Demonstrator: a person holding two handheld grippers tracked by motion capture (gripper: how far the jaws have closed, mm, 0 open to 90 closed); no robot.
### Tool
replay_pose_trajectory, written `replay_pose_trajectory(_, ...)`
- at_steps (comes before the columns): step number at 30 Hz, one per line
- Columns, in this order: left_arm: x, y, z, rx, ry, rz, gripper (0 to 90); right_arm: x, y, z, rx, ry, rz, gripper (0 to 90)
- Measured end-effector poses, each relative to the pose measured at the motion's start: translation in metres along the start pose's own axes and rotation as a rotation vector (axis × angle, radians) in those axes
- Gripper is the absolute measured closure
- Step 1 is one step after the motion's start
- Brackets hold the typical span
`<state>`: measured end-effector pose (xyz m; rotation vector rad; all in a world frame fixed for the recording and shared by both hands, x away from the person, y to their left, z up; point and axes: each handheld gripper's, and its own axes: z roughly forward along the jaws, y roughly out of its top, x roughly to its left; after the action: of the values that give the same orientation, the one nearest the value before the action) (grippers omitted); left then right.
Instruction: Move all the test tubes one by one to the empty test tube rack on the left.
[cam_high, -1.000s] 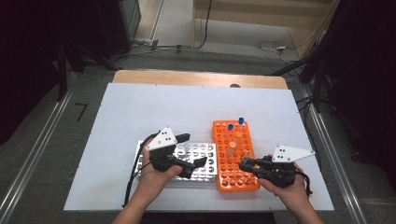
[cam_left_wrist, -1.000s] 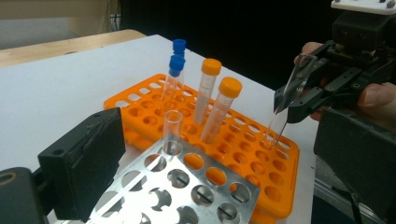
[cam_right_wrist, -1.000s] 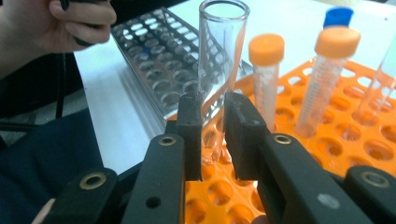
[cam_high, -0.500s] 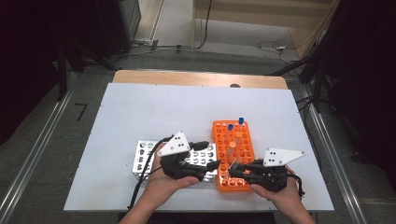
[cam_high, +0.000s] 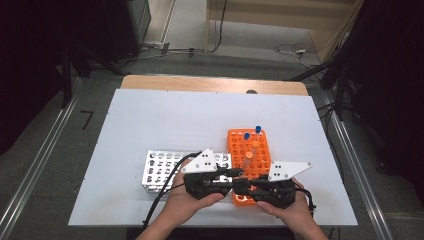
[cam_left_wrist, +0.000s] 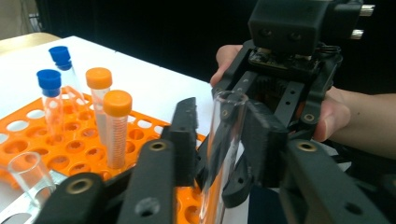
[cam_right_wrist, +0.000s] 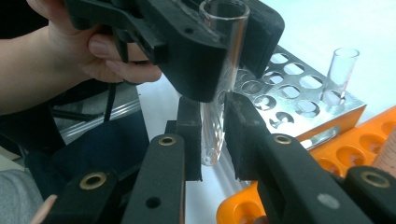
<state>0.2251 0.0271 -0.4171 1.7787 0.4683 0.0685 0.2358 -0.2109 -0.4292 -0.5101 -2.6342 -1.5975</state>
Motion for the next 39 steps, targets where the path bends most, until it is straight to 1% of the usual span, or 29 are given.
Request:
replay_pose_trajectory(3, -0.001, 0.0, 0.0, 0.001, -0.002, 0.013, 74.6, 0.0, 0.0, 0.001, 0.004, 0.0, 0.002, 74.3)
replay_pose_trajectory(6, -0.001, 0.0, 0.0, 0.001, 0.006, 0.027, 75.8, 0.0, 0.0, 0.001, 0.003, 0.007, 0.004, 74.2)
replay_pose_trajectory(7, -0.001, 0.0, -0.001, -0.004, 0.011, 0.029, 76.3, 0.0, 0.0, 0.001, 0.0, 0.008, 0.005, 74.2)
replay_pose_trajectory(9, 0.001, 0.001, -0.002, -0.013, 0.007, 0.019, 76.7, -0.001, -0.001, 0.0, -0.01, 0.001, 0.007, 73.7)
replay_pose_trajectory(10, 0.002, 0.001, -0.003, -0.018, 0.007, 0.014, 76.7, -0.001, -0.001, 0.0, -0.012, -0.003, -0.002, 73.0)
replay_pose_trajectory(12, 0.004, 0.002, -0.005, -0.028, 0.029, 0.016, 76.7, -0.001, -0.001, -0.003, -0.025, -0.027, -0.013, 67.4)
replay_pose_trajectory(14, 0.006, 0.003, -0.008, -0.037, 0.038, 0.01, 76.7, -0.002, -0.001, -0.007, -0.046, -0.033, -0.014, 60.2)
replay_pose_trajectory(15, 0.008, 0.003, -0.01, -0.038, 0.052, 0.013, 76.7, -0.003, -0.001, -0.008, -0.055, -0.045, -0.011, 56.4)
replay_pose_trajectory(20, 0.018, 0.003, -0.016, -0.041, 0.092, 0.014, 76.8, -0.01, -0.004, -0.019, -0.088, -0.08, 0.006, 41.5)
replay_pose_trajectory(22, 0.022, 0.003, -0.018, -0.047, 0.11, 0.01, 76.9, -0.013, -0.005, -0.024, -0.096, -0.093, 0.006, 35.6)
replay_pose_trajectory(25, 0.029, 0.002, -0.023, -0.06, 0.138, 0.0, 76.9, -0.017, -0.009, -0.032, -0.098, -0.128, 0.003, 27.0)
replay_pose_trajectory(29, 0.04, 0.001, -0.028, -0.074, 0.182, -0.022, 76.9, -0.024, -0.015, -0.044, -0.11, -0.168, 0.028, 18.1)
replay_pose_trajectory(30, 0.043, 0.001, -0.03, -0.081, 0.194, -0.025, 76.9, -0.026, -0.016, -0.047, -0.112, -0.174, 0.035, 15.2)
replay_pose_trajectory(31, 0.045, 0.001, -0.031, -0.084, 0.205, -0.024, 76.9, -0.028, -0.017, -0.049, -0.112, -0.177, 0.038, 10.3)
replay_pose_trajectory(33, 0.048, 0.001, -0.032, -0.093, 0.226, -0.027, 76.9, -0.032, -0.019, -0.054, -0.118, -0.189, 0.051, 7.0)
replay_pose_trajectory(36, 0.054, 0.001, -0.034, -0.099, 0.253, -0.027, 76.9, -0.037, -0.022, -0.059, -0.119, -0.193, 0.061, 0.0)
replay_pose_trajectory(39, 0.059, 0.002, -0.033, -0.122, 0.269, -0.032, 76.9, -0.041, -0.025, -0.062, -0.111, -0.188, 0.065, 0.0)
